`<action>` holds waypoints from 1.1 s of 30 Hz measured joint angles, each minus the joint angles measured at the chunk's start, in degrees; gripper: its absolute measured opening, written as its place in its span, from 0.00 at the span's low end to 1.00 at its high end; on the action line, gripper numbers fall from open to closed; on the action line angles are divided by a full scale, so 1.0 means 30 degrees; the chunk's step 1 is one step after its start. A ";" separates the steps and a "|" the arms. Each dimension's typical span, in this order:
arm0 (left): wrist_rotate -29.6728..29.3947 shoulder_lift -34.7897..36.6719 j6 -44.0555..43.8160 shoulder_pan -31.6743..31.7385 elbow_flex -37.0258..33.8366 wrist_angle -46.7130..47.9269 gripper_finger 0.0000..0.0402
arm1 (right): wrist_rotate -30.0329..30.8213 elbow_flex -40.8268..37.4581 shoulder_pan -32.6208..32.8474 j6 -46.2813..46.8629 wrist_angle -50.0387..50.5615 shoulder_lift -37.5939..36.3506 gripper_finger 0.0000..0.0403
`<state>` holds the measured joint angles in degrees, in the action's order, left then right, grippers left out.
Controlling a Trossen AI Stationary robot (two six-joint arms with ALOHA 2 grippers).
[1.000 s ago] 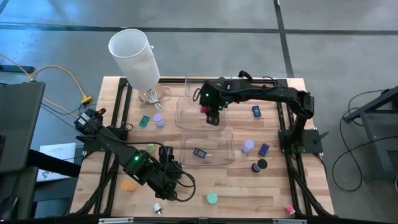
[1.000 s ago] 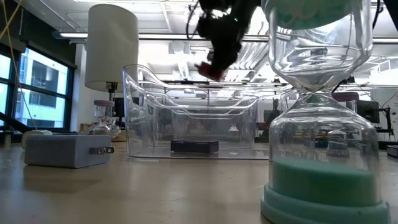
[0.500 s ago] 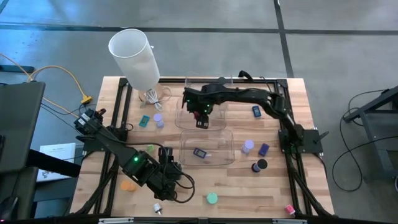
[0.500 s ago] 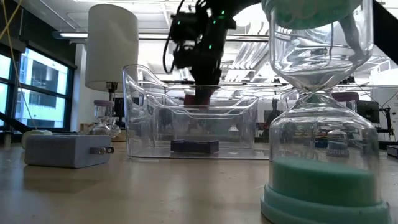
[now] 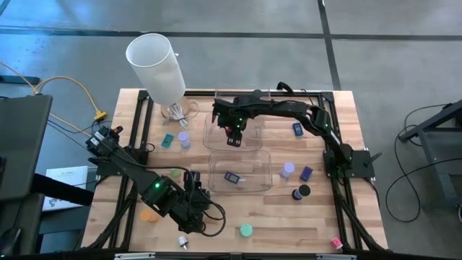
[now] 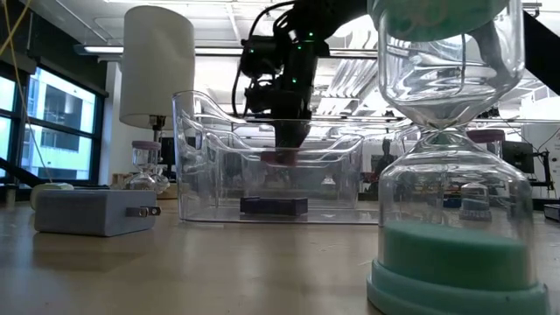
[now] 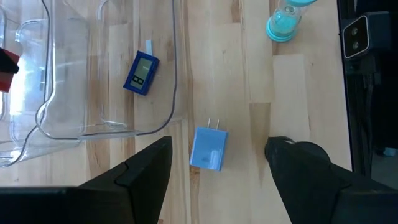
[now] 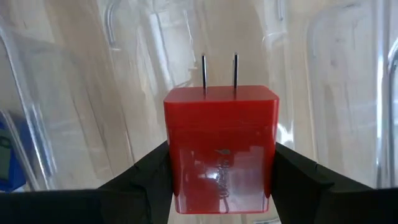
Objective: Pick & Place Office items
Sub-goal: Put the right red charger adapter into the middle transparent bin, then put the right light purple hourglass into the top transparent bin
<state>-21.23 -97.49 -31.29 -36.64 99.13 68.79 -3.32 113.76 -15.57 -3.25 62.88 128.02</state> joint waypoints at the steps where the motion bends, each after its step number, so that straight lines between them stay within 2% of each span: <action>1: 0.0000 0.0000 0.0000 0.0000 0.0000 0.0000 0.63 | -0.0028 -0.0132 0.0000 0.0000 -0.0134 -0.0009 0.50; 18: 0.0000 0.0000 0.0004 0.0007 0.0000 -0.0007 0.63 | -0.0080 -0.2621 -0.0127 -0.0366 -0.2060 -0.0011 0.51; 27: 0.0000 0.0000 0.0007 0.0007 0.0000 -0.0007 0.63 | 0.0094 -0.2661 -0.0044 -0.0377 -0.2202 -0.0011 0.62; 33: 0.0000 0.0000 0.0007 0.0007 0.0000 0.0000 0.63 | 0.0135 -0.2661 -0.0044 -0.0524 -0.2275 -0.0011 0.64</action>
<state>-21.23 -97.49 -31.27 -36.62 99.13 68.79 -2.92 105.78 -15.70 -4.82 56.05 127.98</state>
